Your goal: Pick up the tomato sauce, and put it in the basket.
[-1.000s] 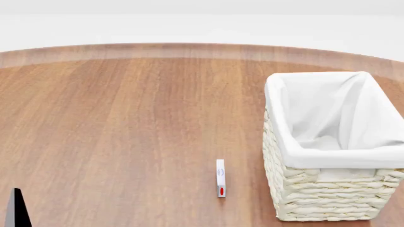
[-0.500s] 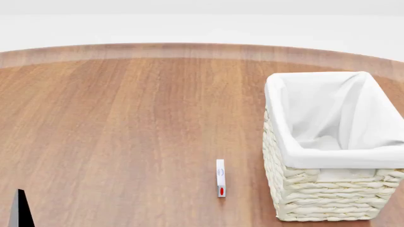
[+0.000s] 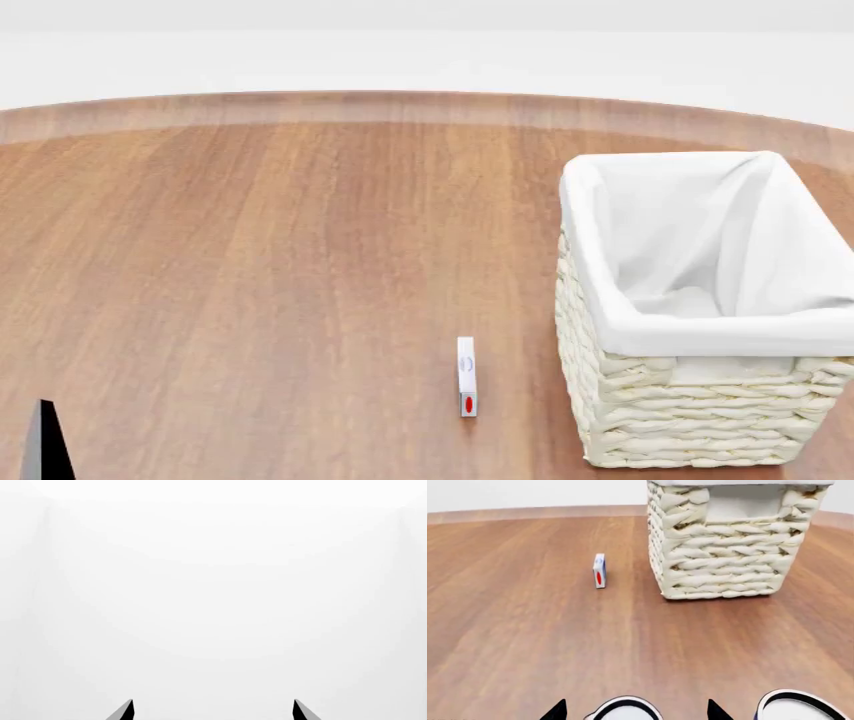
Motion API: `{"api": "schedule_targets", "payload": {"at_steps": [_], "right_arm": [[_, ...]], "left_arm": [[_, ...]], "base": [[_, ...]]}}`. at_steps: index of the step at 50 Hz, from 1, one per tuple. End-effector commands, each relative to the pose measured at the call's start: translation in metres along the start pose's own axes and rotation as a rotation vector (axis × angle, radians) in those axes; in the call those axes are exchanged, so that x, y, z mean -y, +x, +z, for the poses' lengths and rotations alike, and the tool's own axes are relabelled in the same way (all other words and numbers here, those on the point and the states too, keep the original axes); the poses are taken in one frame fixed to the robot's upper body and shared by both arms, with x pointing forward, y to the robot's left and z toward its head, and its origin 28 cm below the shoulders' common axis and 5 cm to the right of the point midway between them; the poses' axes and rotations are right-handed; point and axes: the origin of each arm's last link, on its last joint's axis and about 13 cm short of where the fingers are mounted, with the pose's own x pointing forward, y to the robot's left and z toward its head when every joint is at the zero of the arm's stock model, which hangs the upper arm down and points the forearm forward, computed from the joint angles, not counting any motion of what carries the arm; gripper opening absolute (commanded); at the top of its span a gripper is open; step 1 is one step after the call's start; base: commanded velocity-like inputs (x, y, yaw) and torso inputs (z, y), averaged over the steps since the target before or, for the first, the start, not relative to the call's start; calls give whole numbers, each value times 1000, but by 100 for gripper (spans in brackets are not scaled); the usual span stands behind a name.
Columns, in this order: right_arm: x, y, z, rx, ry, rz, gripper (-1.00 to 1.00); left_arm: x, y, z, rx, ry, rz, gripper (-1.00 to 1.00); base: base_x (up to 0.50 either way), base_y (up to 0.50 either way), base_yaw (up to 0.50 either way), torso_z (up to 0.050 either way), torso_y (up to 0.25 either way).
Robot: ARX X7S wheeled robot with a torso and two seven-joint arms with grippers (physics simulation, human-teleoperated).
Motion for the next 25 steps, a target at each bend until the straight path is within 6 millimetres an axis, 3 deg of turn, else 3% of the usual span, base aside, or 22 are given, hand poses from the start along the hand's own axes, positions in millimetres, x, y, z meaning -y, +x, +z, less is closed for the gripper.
{"api": "schedule_targets", "payload": {"at_steps": [1,25], "right_arm": [[0,1,-5,-21,3,-1,100],[-3,5,-20,-70,-3,10,100]], "left_arm": [[-1,0,-1,-3,-2,2,100],[-1,1,-2,-6,1,5,100]], "base": [[0,0,0,0,0],[0,0,0,0,0]]}}
